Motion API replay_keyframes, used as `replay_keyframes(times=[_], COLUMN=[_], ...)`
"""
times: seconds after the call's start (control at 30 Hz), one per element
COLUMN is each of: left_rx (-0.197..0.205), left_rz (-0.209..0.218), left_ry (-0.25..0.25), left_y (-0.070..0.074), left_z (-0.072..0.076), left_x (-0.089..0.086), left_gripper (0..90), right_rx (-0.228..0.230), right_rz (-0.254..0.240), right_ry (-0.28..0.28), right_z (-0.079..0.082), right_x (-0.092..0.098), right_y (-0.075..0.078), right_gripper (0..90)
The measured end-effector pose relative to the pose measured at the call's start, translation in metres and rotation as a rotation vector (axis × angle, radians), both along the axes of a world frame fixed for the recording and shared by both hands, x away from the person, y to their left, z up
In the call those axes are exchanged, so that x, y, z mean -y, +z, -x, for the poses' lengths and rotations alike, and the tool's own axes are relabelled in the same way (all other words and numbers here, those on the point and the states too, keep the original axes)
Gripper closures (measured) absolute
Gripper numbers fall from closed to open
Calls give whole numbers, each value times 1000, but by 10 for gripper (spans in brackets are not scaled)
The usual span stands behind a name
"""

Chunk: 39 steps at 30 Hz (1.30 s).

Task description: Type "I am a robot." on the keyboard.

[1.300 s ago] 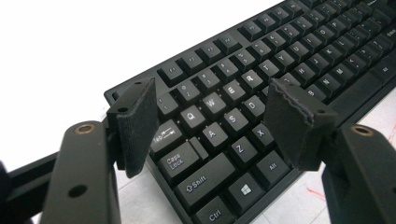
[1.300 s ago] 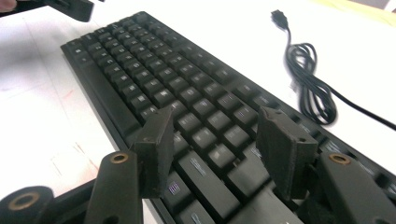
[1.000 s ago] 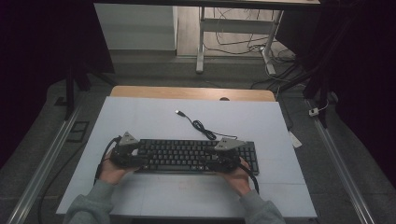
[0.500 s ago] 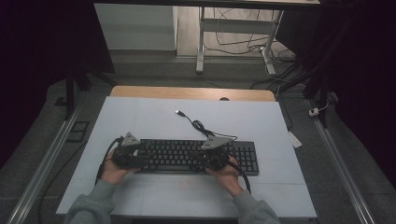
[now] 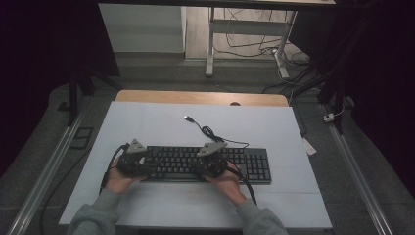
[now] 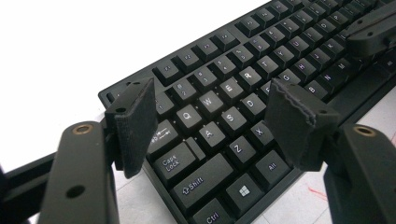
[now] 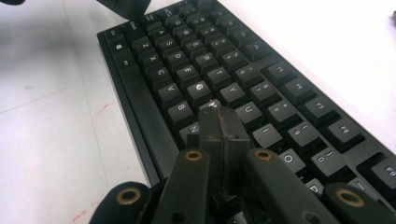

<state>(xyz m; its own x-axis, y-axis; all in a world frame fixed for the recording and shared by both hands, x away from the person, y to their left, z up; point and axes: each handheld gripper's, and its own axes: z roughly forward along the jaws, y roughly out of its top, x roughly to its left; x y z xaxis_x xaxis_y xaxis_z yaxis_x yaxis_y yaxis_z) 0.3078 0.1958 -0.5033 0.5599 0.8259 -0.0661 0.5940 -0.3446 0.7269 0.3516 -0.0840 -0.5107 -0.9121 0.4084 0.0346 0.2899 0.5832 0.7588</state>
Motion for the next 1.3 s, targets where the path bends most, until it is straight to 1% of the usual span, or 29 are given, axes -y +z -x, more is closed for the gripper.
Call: replay_keyframes(times=[0.07, 0.33, 0.67, 0.7, 0.73, 0.77, 0.87, 1.03, 1.17, 1.2, 1.3], left_rx=[1, -3, -1, -2, -2, -2, 3, 8, 8, 8, 9], left_rz=[-2, -10, -12, -11, -12, -11, -14, -9, -7, -8, -5], left_ry=[-2, 0, -1, 0, 0, -1, -1, 2, 6, 7, 9], left_y=[0, -1, -1, -1, -1, -1, -1, 0, 0, 0, 0], left_z=[0, 0, 0, 0, 0, 0, 0, 0, 0, 0, 0], left_x=[0, 1, 0, 1, 1, 1, 1, 0, -1, -1, -2], left_gripper=[339, 335, 335, 335, 335, 334, 334, 334, 334, 334, 334], right_rx=[-8, -12, -5, -2, -3, -5, 14, 17, 20, 17, 31], right_rz=[6, 22, 45, 59, 49, 49, 48, 2, -25, -38, -56], right_ry=[0, 10, 15, 17, 10, 10, 19, 8, -28, -38, -65], right_z=[0, 0, 1, 1, 2, 2, 3, 2, 1, 1, 0], right_x=[-1, -2, -4, -5, -4, -4, -4, 2, 8, 10, 19], right_y=[-1, -4, -7, -9, -10, -9, -7, -1, 2, 3, 5], right_gripper=[896, 896, 896, 897, 897, 897, 897, 894, 757, 729, 664])
